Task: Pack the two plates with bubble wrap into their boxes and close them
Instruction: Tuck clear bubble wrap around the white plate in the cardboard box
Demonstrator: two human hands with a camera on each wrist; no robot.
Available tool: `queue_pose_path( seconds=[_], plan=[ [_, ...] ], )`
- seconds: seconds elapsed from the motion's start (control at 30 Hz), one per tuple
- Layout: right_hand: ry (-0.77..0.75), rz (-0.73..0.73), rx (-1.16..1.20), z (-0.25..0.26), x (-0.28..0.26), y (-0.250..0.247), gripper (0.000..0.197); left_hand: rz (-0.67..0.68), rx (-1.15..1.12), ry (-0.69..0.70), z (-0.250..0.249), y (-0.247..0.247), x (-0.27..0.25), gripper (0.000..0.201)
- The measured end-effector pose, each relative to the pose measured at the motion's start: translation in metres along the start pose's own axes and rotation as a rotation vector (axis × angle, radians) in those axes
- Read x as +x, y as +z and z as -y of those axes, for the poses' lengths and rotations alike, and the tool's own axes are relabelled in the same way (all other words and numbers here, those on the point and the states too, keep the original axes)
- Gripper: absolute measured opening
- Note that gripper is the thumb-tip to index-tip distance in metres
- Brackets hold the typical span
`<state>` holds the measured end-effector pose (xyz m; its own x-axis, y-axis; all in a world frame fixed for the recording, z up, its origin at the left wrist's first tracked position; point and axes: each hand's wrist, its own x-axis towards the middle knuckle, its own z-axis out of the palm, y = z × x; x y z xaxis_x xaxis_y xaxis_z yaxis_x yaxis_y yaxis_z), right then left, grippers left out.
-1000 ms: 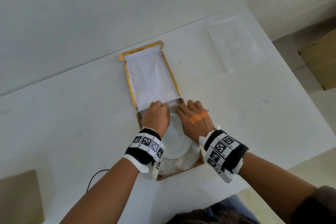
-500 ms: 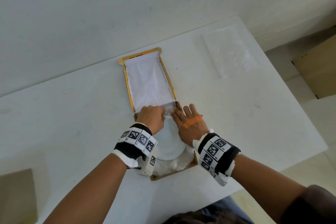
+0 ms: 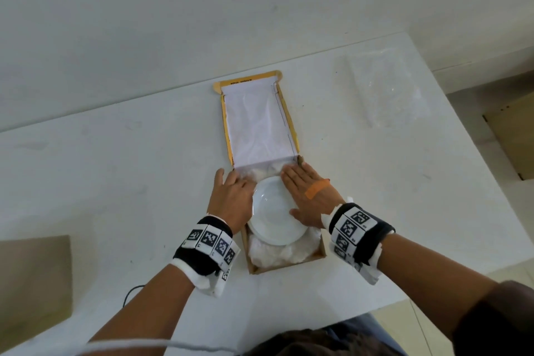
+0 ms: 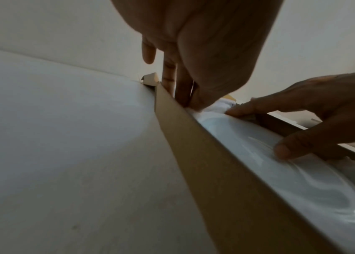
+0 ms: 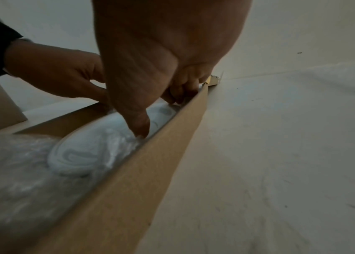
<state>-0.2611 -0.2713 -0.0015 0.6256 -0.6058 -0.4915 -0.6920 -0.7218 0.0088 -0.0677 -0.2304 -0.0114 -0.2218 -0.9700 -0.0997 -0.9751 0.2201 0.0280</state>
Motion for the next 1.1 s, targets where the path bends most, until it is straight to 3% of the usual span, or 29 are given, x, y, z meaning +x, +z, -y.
queue_pose_path(
  seconds=[0.17,0.27,0.4,0.57,0.73,0.83,0.93,1.03,1.1],
  plan=[
    [0.012,-0.043,0.075,0.005,0.005,-0.010,0.085,-0.023,-0.130,0.038,0.005,0.008,0.002,0.024],
    [-0.006,-0.119,0.154,0.002,0.011,-0.016,0.074,-0.034,-0.236,0.018,0.004,0.005,0.002,0.041],
    [0.009,-0.091,0.144,0.004,0.017,-0.017,0.072,0.062,-0.136,0.028,0.005,0.004,0.003,0.054],
    [0.029,-0.065,0.132,0.004,0.027,-0.022,0.064,0.189,-0.138,-0.011,0.006,0.002,0.010,0.042],
    [0.044,-0.020,0.173,-0.002,0.036,-0.035,0.052,0.172,-0.194,-0.028,0.006,0.002,0.009,0.041],
    [0.002,0.052,0.139,-0.011,0.023,-0.039,0.060,0.069,-0.204,0.009,0.007,0.002,-0.002,0.038],
    [-0.026,-0.153,0.109,-0.015,-0.007,-0.031,0.058,-0.100,-0.159,0.020,0.005,0.003,-0.017,0.034],
    [0.036,-0.489,0.122,-0.004,-0.039,-0.011,0.023,-0.199,-0.127,-0.006,-0.003,-0.002,-0.040,0.017],
    [0.043,-0.541,0.110,0.006,-0.059,0.005,0.006,-0.195,-0.119,-0.010,-0.014,-0.006,-0.057,0.020]
  ],
)
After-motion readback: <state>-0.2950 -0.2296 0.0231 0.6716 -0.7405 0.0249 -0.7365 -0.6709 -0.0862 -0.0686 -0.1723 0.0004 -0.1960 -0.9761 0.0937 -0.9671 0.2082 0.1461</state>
